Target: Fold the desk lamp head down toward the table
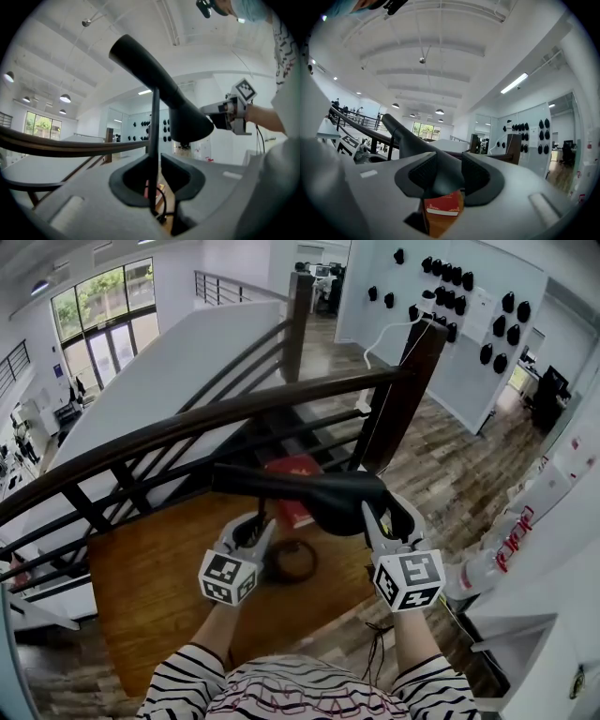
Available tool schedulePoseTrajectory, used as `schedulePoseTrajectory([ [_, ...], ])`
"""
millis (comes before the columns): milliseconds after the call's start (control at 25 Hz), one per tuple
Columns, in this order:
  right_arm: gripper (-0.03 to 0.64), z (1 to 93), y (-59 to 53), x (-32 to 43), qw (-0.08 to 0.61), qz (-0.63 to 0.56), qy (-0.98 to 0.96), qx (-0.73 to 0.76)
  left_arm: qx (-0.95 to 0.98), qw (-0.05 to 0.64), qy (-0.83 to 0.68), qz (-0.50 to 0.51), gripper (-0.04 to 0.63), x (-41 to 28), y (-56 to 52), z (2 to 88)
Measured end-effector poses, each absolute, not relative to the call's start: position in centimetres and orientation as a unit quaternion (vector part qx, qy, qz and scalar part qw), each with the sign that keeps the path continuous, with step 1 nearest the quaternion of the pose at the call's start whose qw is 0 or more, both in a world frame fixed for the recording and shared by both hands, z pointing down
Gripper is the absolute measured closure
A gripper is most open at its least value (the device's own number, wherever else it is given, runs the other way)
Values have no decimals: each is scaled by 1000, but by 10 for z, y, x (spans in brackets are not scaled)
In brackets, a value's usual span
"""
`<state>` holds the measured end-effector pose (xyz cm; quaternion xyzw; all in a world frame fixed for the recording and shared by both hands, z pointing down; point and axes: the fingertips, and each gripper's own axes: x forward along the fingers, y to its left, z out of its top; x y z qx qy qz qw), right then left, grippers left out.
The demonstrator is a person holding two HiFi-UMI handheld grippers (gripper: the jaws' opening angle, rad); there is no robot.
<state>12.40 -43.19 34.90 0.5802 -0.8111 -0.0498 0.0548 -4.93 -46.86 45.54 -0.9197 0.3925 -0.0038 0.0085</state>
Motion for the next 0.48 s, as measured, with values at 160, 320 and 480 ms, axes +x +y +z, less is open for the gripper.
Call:
schedulePoseTrajectory([
  [160, 462, 377, -433, 117, 66, -19, -819, 570, -919, 9, 394, -7, 509, -49, -465, 454],
  [320, 449, 401, -434, 107, 75, 9, -827, 557, -918, 12, 396, -11, 503, -50, -463, 455],
  [480, 465, 419, -438, 100, 80, 24, -834, 545, -920, 12, 392, -11, 482, -48, -462, 455],
])
